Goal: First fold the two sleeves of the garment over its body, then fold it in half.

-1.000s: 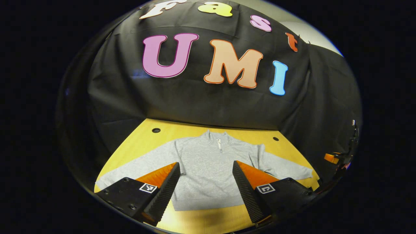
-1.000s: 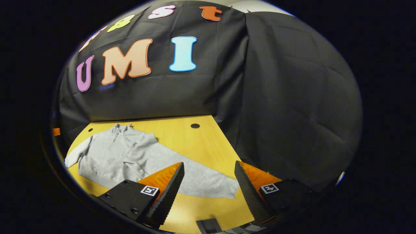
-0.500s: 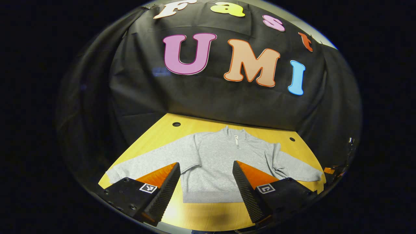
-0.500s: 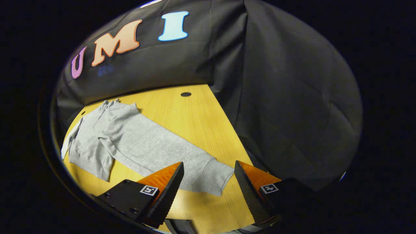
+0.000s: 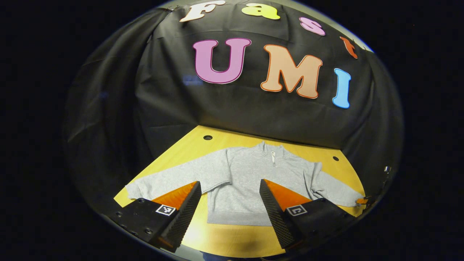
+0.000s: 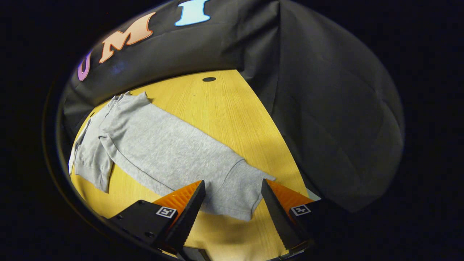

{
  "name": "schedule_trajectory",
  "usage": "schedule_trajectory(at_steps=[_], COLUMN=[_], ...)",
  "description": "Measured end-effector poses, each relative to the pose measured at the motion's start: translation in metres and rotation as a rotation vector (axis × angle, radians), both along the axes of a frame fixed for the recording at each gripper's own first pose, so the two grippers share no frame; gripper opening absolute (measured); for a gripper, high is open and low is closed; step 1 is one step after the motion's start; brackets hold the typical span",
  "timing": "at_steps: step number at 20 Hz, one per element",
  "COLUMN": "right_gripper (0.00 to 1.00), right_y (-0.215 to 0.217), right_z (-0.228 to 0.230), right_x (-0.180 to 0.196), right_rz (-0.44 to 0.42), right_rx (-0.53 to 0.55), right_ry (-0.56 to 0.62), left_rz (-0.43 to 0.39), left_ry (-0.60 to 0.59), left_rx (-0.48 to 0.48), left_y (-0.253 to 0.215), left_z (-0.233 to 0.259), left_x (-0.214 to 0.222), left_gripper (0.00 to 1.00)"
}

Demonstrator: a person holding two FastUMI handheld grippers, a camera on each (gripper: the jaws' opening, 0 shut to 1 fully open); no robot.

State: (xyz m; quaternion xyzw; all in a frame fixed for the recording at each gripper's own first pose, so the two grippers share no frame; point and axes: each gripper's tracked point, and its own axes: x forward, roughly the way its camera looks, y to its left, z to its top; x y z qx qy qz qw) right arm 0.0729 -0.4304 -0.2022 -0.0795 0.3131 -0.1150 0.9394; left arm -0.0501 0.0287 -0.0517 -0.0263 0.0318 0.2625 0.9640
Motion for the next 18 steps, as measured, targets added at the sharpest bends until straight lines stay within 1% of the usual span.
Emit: schedule_trajectory(at_steps=[3, 4, 5, 7, 9, 10, 11, 12, 14, 15, 18], right_gripper=[0.98, 0.93, 0.91, 0.8, 0.58, 0.45, 0.41, 0.18, 0.12, 0.06, 0.06], right_y=[0.0, 0.002, 0.004, 0.009, 0.011, 0.013, 0.017, 0.019, 0.017, 0.018, 0.026], right_z=[-0.004, -0.005, -0.005, -0.006, -0.006, -0.008, -0.006, -0.006, -0.004, -0.006, -0.002], right_x=[-0.001, -0.001, -0.002, -0.002, -0.003, -0.001, -0.005, -0.006, -0.006, -0.007, -0.011], right_rz=[0.004, 0.013, 0.021, 0.037, 0.039, 0.04, 0.029, 0.012, -0.012, -0.018, -0.023], right_rx=[0.011, 0.012, 0.017, 0.022, 0.029, 0.043, 0.069, 0.092, 0.102, 0.1, 0.095], right_ry=[0.011, 0.009, 0.008, 0.011, 0.024, 0.034, 0.052, 0.059, 0.06, 0.061, 0.049], left_rz=[-0.001, -0.004, -0.007, -0.004, -0.012, -0.019, -0.023, -0.024, -0.032, -0.036, -0.038], left_ry=[0.0, 0.001, 0.003, 0.0, -0.008, -0.012, -0.013, -0.012, -0.018, -0.021, -0.028], left_rx=[0.001, 0.003, 0.006, 0.007, -0.005, -0.009, -0.011, -0.011, -0.018, -0.022, -0.023], left_y=[-0.004, -0.005, -0.007, -0.006, -0.008, -0.009, -0.009, -0.008, -0.006, -0.006, 0.002], left_z=[0.002, 0.001, 0.002, 0.002, 0.002, 0.003, 0.002, 0.002, 0.002, 0.003, 0.003], left_x=[0.005, 0.006, 0.007, 0.01, 0.011, 0.012, 0.012, 0.011, 0.01, 0.009, 0.002], left_gripper=[0.94, 0.94, 0.94, 0.94, 0.94, 0.95, 0.94, 0.95, 0.94, 0.94, 0.94])
